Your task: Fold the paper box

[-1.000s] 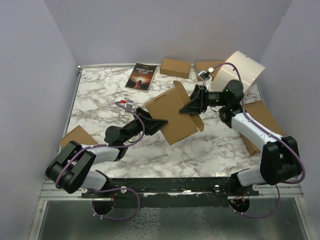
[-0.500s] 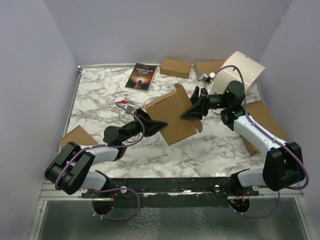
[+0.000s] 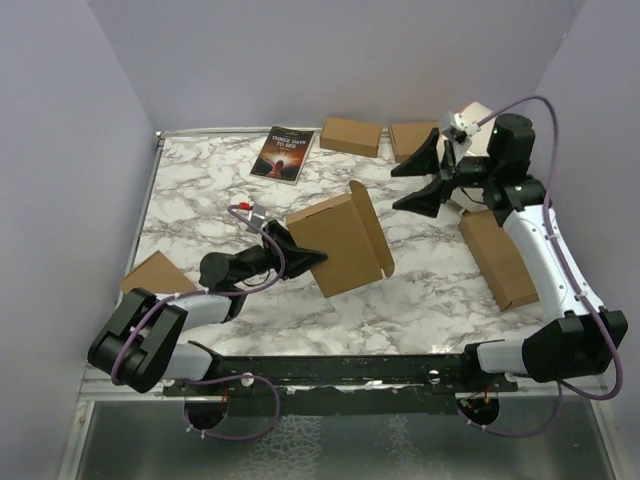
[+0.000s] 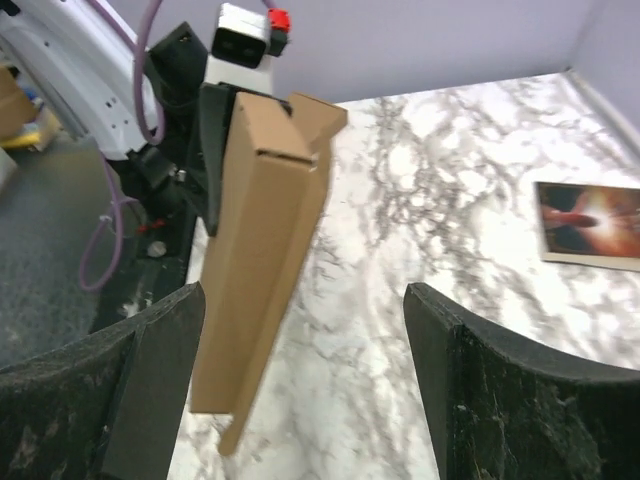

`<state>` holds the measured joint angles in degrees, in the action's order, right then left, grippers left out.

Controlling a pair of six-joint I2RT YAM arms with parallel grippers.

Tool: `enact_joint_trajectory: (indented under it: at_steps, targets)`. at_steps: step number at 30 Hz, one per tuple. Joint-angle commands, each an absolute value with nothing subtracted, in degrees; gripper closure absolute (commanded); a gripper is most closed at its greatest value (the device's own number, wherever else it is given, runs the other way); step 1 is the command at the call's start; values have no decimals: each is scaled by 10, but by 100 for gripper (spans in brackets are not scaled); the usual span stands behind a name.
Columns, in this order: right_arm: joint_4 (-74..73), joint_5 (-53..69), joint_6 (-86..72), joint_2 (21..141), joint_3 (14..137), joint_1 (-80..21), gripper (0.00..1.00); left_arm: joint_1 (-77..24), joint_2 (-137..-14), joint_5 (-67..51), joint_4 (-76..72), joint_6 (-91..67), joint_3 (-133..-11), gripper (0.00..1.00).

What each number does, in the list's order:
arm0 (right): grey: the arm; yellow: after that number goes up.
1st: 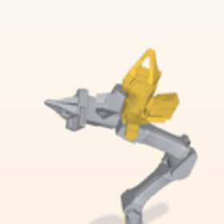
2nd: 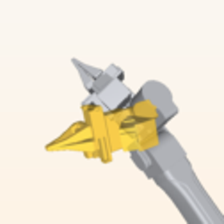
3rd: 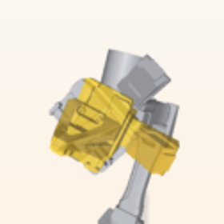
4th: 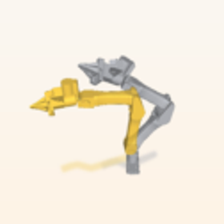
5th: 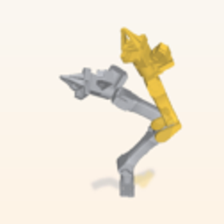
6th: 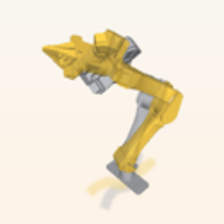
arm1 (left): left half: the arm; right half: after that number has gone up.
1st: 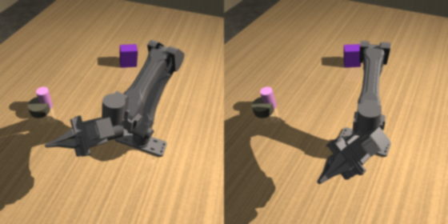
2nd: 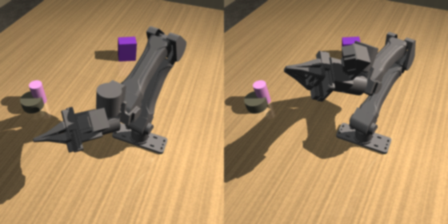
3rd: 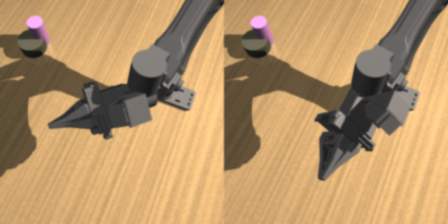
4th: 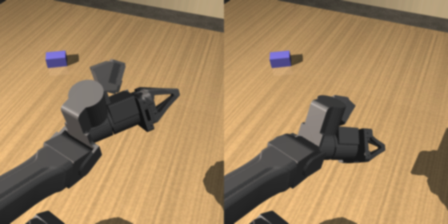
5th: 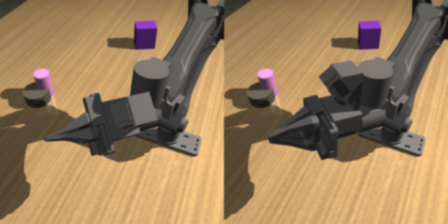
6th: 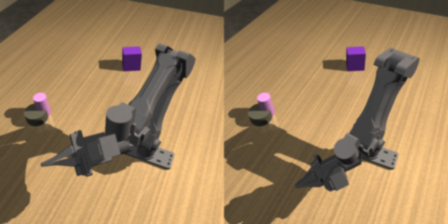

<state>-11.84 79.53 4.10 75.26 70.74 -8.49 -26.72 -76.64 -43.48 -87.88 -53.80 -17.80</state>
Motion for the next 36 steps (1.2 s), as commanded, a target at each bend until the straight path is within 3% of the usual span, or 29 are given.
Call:
enact_joint_trajectory:
  at_steps: [1,7,9,13,17,19,23,36]
  targets:
    - [-300,823,167,778,823,-58,19,-265,-730,-489,-952,-476,-166,100]
    - [-253,825,89,781,835,-61,21,-271,-653,-472,-773,-350,-169,100]
    - [-291,824,150,774,846,-63,22,-278,-634,-465,-701,-308,-182,100]
    - [-480,810,417,771,930,-65,23,-294,-609,-452,-579,-249,-205,100]
    - [-571,795,535,783,990,-71,25,-311,-593,-437,-495,-200,-228,100]
    - [-605,784,565,794,1004,-91,29,-314,-591,-434,-475,-190,-236,100]
    - [-628,712,590,805,996,-149,50,-318,-587,-434,-460,-184,-241,100]
    - [-670,652,631,827,986,-168,62,-325,-584,-432,-444,-175,-246,100]
